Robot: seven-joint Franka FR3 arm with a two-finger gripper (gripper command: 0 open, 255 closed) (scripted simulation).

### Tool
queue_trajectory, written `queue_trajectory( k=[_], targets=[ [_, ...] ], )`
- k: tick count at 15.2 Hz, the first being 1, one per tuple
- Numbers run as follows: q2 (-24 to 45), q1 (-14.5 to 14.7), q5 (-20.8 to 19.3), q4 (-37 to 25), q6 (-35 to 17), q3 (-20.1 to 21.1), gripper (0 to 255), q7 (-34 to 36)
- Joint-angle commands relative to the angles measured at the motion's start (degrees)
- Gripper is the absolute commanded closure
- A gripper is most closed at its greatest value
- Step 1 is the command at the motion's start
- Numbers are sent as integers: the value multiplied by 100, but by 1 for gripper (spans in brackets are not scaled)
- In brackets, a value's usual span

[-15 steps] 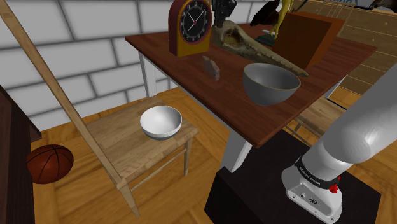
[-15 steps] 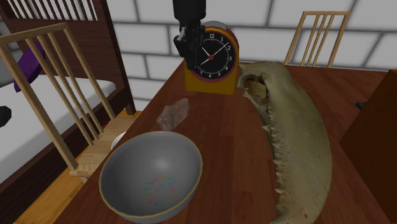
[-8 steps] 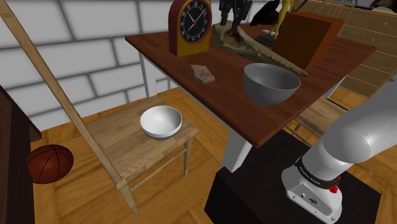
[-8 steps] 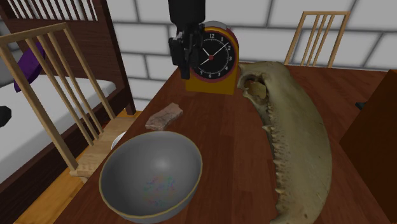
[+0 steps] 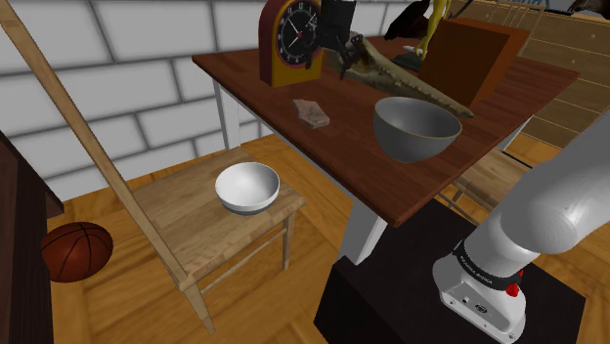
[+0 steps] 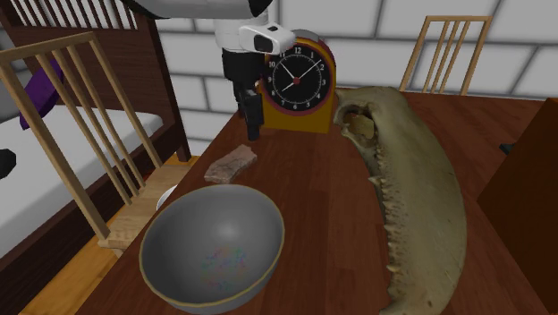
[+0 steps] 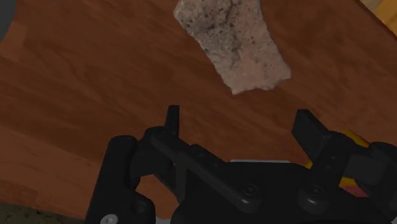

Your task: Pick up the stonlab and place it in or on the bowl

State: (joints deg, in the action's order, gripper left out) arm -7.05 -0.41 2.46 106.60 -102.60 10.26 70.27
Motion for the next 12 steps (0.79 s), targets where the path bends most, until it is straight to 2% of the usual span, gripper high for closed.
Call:
queue_trajectory(
  k=[1, 4, 5, 12],
  targets=[
    [79, 126, 41, 228, -268, 29, 0, -1039],
    [165, 296, 94, 583, -627, 92, 0, -2468],
    [173, 319, 100, 634, -674, 99, 0, -2656],
    [299, 334, 88, 1082, -1246, 122, 0, -2644]
  ],
)
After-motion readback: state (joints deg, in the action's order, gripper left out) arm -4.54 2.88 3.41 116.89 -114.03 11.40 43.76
